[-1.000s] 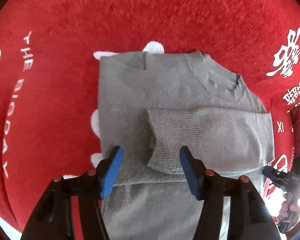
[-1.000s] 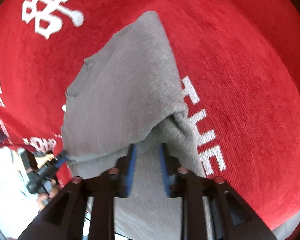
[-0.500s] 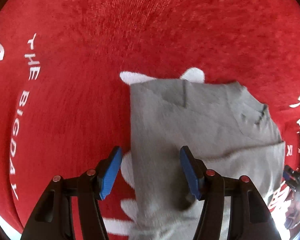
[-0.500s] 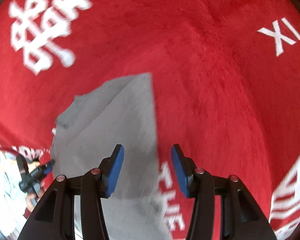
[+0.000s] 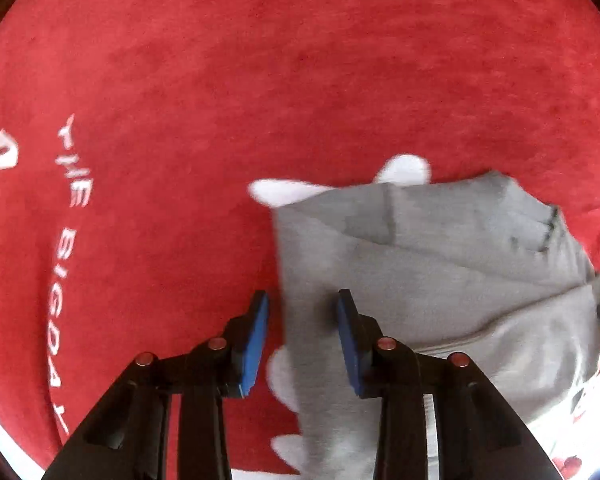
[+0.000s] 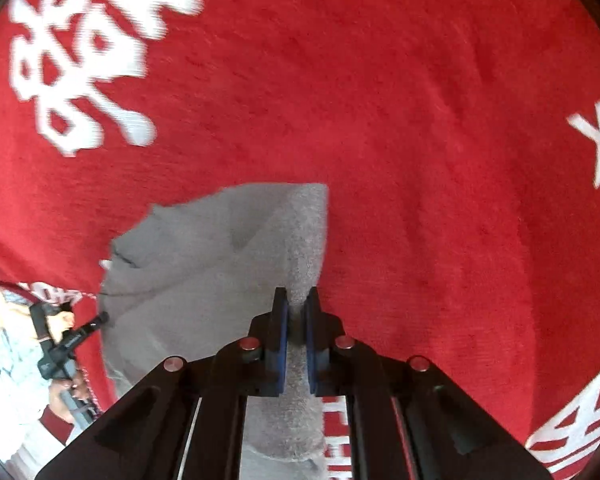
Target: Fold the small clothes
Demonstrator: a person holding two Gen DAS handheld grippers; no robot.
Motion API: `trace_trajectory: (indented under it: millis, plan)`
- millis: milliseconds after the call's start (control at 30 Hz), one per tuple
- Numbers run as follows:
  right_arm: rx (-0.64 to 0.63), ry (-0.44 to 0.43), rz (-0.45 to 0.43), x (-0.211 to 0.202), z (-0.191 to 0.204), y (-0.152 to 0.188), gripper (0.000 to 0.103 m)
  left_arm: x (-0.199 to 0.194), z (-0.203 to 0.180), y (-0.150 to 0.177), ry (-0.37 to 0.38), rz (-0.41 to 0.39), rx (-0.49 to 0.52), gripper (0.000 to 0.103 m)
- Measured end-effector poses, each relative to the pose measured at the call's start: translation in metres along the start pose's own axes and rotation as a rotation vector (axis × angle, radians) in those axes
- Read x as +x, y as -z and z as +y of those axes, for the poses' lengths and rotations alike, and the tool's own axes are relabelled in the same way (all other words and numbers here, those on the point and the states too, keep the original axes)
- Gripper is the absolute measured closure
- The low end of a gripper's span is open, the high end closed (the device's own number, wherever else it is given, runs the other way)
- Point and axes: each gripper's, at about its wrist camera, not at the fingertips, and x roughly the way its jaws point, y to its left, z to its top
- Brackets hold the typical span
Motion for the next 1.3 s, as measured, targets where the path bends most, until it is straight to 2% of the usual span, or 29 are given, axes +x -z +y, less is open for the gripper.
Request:
trace_trajectory:
  millis: [67, 100, 133, 200, 233, 267, 367, 433, 467, 567, 600, 700, 800, 1000, 1300]
  plan:
    - [0.029, 0.035, -0.002, 0.005, -0.009, 0.002, 0.092, -0.006, 0.009, 0.001, 0.017, 0.0, -0.063, 0.067]
    - [0.046, 0.038, -0.012, 0.004, -0.012, 0.004, 0.086, -0.011, 0.009, 0.003, 0.008, -0.009, -0.063, 0.067]
    - [0.061, 0.051, -0.026, 0.001, -0.012, 0.007, 0.074, -0.018, 0.009, 0.005, 0.006, -0.017, -0.052, 0.067]
    - [0.064, 0.071, -0.038, -0.006, -0.009, 0.015, 0.06, -0.033, 0.003, 0.012, 0.055, -0.027, -0.02, 0.062]
    - [0.059, 0.073, -0.043, -0.009, -0.006, 0.02, 0.06, -0.039, 0.0, 0.017, 0.093, -0.023, -0.008, 0.054]
    - [0.046, 0.077, -0.051, -0.013, 0.0, 0.026, 0.06, -0.045, -0.003, 0.022, 0.123, -0.022, 0.003, 0.038]
    - [-0.017, 0.067, -0.075, -0.027, 0.021, 0.045, 0.06, -0.056, -0.027, 0.038, 0.234, 0.001, 0.074, 0.038]
    - [-0.067, 0.045, -0.072, -0.031, 0.04, 0.06, 0.06, -0.049, -0.044, 0.048, 0.274, 0.044, 0.11, 0.038]
    - [-0.087, 0.038, -0.064, -0.03, 0.046, 0.065, 0.06, -0.043, -0.052, 0.051, 0.269, 0.066, 0.131, 0.038]
    - [-0.147, 0.042, -0.01, -0.017, 0.067, 0.079, 0.06, -0.019, -0.066, 0.064, 0.107, 0.105, 0.198, 0.038]
    - [-0.165, 0.045, 0.01, -0.012, 0.073, 0.085, 0.06, -0.018, -0.064, 0.067, 0.086, 0.1, 0.2, 0.038]
    - [-0.21, 0.045, 0.039, -0.011, 0.079, 0.098, 0.06, -0.03, -0.055, 0.076, 0.079, 0.086, 0.167, 0.038]
    - [-0.223, 0.052, 0.063, -0.01, 0.083, 0.112, 0.054, -0.041, -0.049, 0.086, 0.046, 0.083, 0.158, 0.038]
    - [-0.199, 0.04, 0.105, -0.017, 0.081, 0.133, 0.048, -0.056, -0.034, 0.111, 0.006, 0.122, 0.089, 0.038]
    - [-0.184, 0.056, 0.126, -0.019, 0.095, 0.16, 0.046, -0.062, -0.065, 0.152, 0.005, 0.171, 0.13, 0.038]
